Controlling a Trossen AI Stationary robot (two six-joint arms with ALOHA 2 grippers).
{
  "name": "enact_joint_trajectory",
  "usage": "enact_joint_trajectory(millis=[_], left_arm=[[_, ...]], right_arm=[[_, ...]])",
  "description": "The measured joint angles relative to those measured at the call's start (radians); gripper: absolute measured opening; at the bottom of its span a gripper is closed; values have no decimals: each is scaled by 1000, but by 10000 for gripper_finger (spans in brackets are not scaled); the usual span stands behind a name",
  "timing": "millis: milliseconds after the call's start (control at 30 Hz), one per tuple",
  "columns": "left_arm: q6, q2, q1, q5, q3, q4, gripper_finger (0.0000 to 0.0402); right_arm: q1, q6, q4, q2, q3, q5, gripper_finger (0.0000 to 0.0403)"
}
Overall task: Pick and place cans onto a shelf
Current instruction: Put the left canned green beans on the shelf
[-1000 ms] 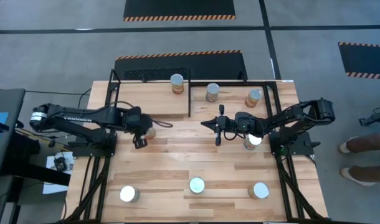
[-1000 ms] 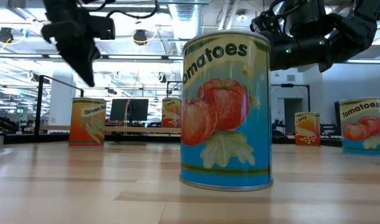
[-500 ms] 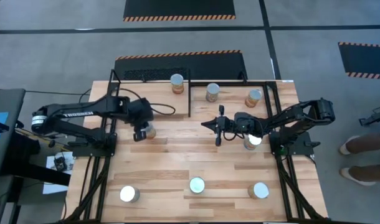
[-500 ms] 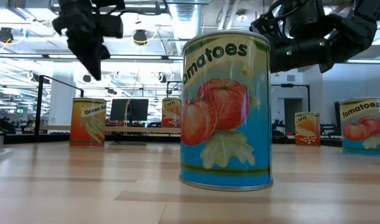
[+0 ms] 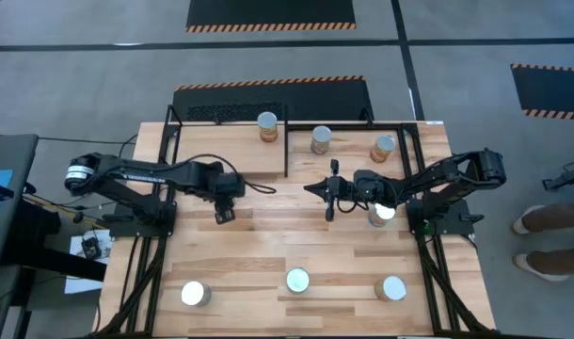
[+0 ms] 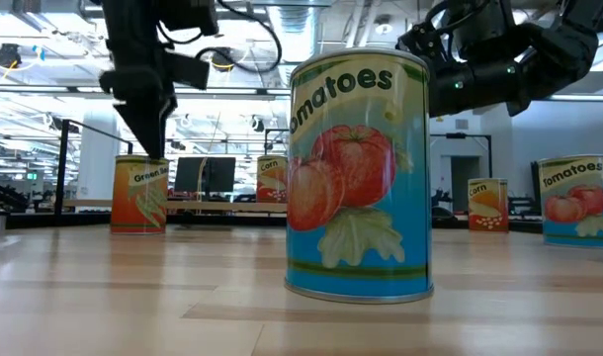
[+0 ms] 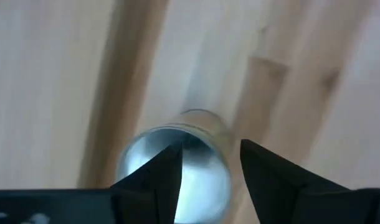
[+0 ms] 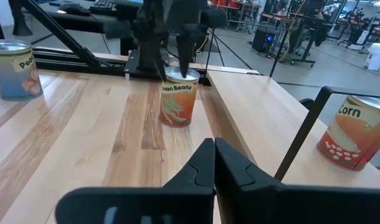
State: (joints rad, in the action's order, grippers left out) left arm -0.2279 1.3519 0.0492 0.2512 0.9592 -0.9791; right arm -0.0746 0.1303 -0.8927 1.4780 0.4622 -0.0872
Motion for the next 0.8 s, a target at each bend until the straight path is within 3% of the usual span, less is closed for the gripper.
enact_joint_trajectory(millis=[200, 467, 633, 800], left_arm=[[4, 47, 1, 74, 0, -36, 126], [132, 37, -20, 55, 3, -34, 12], [234, -15, -25, 2, 28, -51, 2], [333, -80, -5, 12, 102, -70, 0]], right_arm=[[0, 0, 2, 0, 0, 0, 16], [0, -1, 2, 0, 0, 0, 16], [0, -1, 3, 0, 0, 0, 17], [0, -1, 3, 0, 0, 0, 17]])
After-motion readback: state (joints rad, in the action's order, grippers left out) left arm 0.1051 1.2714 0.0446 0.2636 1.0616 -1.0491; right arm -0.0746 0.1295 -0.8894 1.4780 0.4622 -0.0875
